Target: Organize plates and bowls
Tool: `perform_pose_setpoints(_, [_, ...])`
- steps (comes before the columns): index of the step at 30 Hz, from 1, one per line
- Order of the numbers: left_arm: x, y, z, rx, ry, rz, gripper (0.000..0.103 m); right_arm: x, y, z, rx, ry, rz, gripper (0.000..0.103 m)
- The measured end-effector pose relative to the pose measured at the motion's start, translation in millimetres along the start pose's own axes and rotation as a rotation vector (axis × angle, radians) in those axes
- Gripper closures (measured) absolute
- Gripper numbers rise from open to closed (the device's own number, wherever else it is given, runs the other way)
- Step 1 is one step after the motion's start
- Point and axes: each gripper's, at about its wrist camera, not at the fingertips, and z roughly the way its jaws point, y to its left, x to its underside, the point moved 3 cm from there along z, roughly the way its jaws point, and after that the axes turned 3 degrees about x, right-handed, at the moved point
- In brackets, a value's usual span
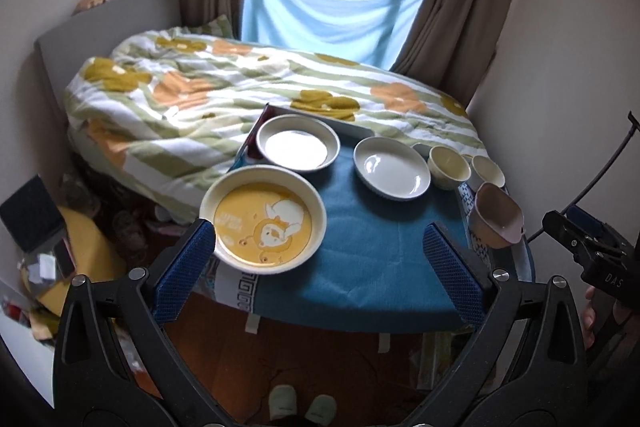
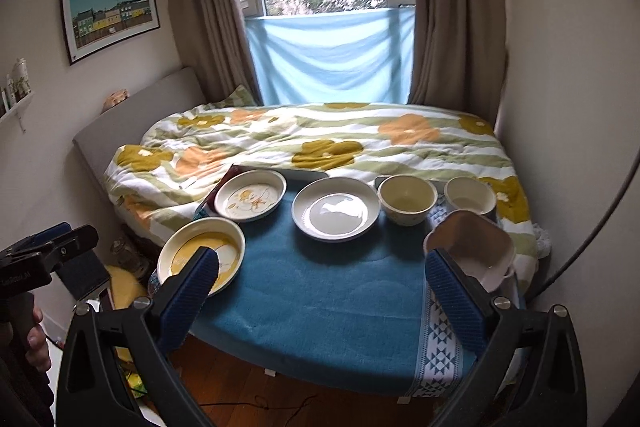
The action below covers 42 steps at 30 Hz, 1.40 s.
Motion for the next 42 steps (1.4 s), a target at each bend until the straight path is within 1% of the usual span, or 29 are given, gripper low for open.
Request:
perform_pose_setpoints(4, [18.7,52.2,28.9,-0.019,0.082,-0.127,0.002,11.0,10.8,52.1,-0.123,0.113,-0.001,0.0])
perform_pose_setpoints(7, [31.1,87.0,55.8,0.006,0.137,-0.24,0.006,14.5,18.9,92.9,-0.178,0.191,-0.011,0.0])
perform_pose_setpoints(10, [42.2,117.1,88.9,0.042,0.199,-0.332,0.022,15.2,31.1,131.2,-0.201,0.249,-0.032,0.0])
perform_pose_setpoints(11, [45.9,125.5,100.4,0.045,0.222,-0.354,0.025,15.1,36.0,144.4,-0.212,0.269,-0.039,0.0])
perform_pose_setpoints(12, [49.3,128.9,111.0,0.047,0.246,-0.372,0.031,15.1,39.0,158.9,-0.225,0.29,-0.044,0.002])
perform_pose_setpoints(13, [51.7,134.2,121.7,0.052,0.267,-0.386,0.034,15.4,43.6,172.0,-0.239,0.313,-0.048,0.007])
perform_pose_setpoints(16, [55.0,148.1,149.7,0.062,0.308,-0.413,0.038,18.2,58.3,212.6,-0.264,0.389,-0.062,0.014])
perform_pose_setpoints(20, [52.9,165.8,183.5,0.069,0.35,-0.443,0.039,20.9,75.4,256.2,-0.284,0.468,-0.078,0.018])
perform_pose_setpoints(21, [52.5,169.9,191.3,0.074,0.362,-0.451,0.041,21.6,78.6,267.6,-0.289,0.488,-0.081,0.021])
perform_pose_setpoints(22, [52.4,173.5,199.0,0.08,0.375,-0.458,0.044,22.5,81.7,277.0,-0.297,0.508,-0.079,0.027])
perform_pose_setpoints(23, [52.1,176.3,206.0,0.087,0.387,-0.464,0.046,23.8,83.7,285.3,-0.308,0.529,-0.074,0.029])
perform_pose_setpoints(25, [51.5,181.7,218.9,0.098,0.413,-0.468,0.054,25.3,89.0,300.2,-0.334,0.563,-0.062,0.034])
perform_pose_setpoints(29, [50.9,188.4,232.3,0.113,0.45,-0.481,0.058,26.6,98.8,317.9,-0.373,0.598,-0.07,0.037])
perform_pose_setpoints(30, [50.4,190.0,234.0,0.116,0.454,-0.483,0.062,26.5,99.8,320.5,-0.374,0.605,-0.072,0.037])
perform_pose_setpoints(31, [50.0,191.3,236.0,0.121,0.458,-0.485,0.069,27.1,101.5,324.4,-0.376,0.612,-0.073,0.04])
perform_pose_setpoints(32, [49.6,191.5,238.1,0.126,0.465,-0.486,0.073,28.4,102.1,326.2,-0.381,0.621,-0.073,0.043])
perform_pose_setpoints(34, [49.5,192.7,242.5,0.131,0.479,-0.482,0.08,29.4,102.7,331.1,-0.38,0.636,-0.076,0.054])
perform_pose_setpoints(35, [49.1,192.5,243.8,0.13,0.481,-0.48,0.083,28.5,103.4,332.6,-0.376,0.63,-0.082,0.056])
perform_pose_setpoints(36, [48.9,193.1,244.0,0.128,0.483,-0.479,0.088,27.8,103.3,332.9,-0.377,0.629,-0.089,0.061])
perform_pose_setpoints(37, [48.6,193.4,245.2,0.121,0.485,-0.475,0.091,28.3,103.5,334.9,-0.384,0.637,-0.091,0.072])
perform_pose_setpoints(38, [48.7,193.9,245.8,0.112,0.486,-0.47,0.092,28.8,102.8,336.0,-0.389,0.644,-0.089,0.076])
perform_pose_setpoints(39, [48.9,194.2,246.3,0.107,0.487,-0.468,0.093,30.1,103.0,338.7,-0.395,0.648,-0.087,0.085])
perform_pose_setpoints(40, [49.7,194.9,246.2,0.107,0.486,-0.469,0.094,30.9,103.3,339.1,-0.411,0.654,-0.082,0.089])
perform_pose_setpoints(42, [49.9,194.5,245.4,0.1,0.484,-0.462,0.094,31.9,104.9,338.3,-0.42,0.65,-0.093,0.093])
